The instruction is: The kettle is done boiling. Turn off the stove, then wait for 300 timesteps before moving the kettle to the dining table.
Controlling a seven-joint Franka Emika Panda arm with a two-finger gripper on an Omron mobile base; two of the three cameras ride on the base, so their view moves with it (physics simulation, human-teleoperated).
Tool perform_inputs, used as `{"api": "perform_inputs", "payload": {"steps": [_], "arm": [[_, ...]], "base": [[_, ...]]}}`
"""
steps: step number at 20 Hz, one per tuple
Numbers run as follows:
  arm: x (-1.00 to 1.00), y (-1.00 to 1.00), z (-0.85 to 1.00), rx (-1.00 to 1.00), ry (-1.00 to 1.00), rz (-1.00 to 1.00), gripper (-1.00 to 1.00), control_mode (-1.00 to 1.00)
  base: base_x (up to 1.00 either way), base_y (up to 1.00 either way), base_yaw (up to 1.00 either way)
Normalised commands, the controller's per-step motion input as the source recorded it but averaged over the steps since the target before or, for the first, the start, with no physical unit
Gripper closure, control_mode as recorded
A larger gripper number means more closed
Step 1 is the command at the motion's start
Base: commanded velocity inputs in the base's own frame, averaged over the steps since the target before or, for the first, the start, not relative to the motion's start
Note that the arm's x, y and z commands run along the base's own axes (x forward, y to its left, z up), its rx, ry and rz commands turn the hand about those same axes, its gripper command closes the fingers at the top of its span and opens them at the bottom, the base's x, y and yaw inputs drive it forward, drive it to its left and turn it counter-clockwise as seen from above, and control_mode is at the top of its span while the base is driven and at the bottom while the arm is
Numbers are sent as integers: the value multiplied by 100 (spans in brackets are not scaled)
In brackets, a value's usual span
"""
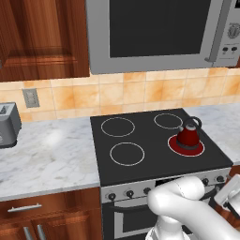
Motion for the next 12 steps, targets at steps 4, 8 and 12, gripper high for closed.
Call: {"api": "perform_inputs", "payload": {"steps": [4, 8, 12], "arm": [[11, 0, 0, 0, 0, 0, -100, -100], [10, 0, 0, 0, 0, 0, -100, -100], [9, 0, 0, 0, 0, 0, -100, -100]], "base": [[0, 0, 0], [0, 0, 0], [0, 0, 0]]}}
